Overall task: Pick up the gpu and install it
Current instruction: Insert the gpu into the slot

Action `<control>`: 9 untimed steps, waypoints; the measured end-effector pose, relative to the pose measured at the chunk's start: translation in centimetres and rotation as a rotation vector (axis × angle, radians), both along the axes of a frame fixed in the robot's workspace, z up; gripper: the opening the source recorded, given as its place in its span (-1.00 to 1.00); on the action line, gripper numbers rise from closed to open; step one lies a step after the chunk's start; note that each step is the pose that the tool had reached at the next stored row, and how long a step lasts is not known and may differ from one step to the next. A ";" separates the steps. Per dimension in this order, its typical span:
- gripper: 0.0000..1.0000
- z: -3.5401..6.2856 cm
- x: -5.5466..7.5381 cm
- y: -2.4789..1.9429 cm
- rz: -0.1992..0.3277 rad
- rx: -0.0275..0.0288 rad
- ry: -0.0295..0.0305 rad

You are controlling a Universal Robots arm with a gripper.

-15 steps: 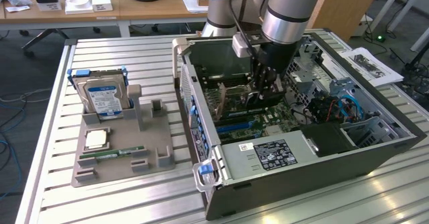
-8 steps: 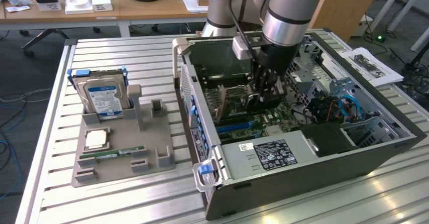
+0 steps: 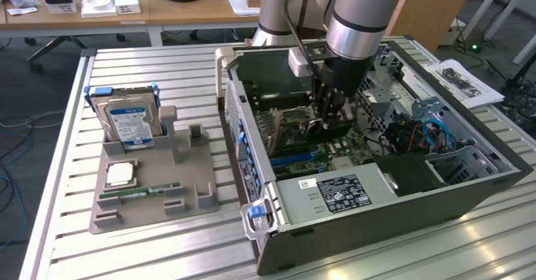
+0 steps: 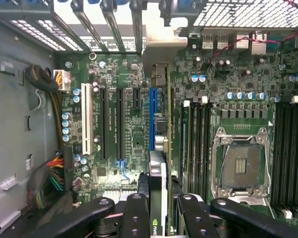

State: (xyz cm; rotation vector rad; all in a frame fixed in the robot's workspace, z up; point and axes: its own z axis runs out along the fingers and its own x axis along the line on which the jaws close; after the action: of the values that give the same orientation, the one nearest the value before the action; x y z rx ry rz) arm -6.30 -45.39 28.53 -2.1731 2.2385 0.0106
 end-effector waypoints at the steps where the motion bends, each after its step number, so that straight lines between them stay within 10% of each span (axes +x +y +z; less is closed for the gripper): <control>1: -0.47 0.00 -0.1 -0.01 0.000 0.0000 0.0000; 9: -0.47 -0.05 -0.9 -0.34 0.000 0.0001 -0.0002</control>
State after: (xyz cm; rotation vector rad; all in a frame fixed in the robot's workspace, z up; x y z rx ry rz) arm -7.18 -45.73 28.48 -2.1729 2.2385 0.0106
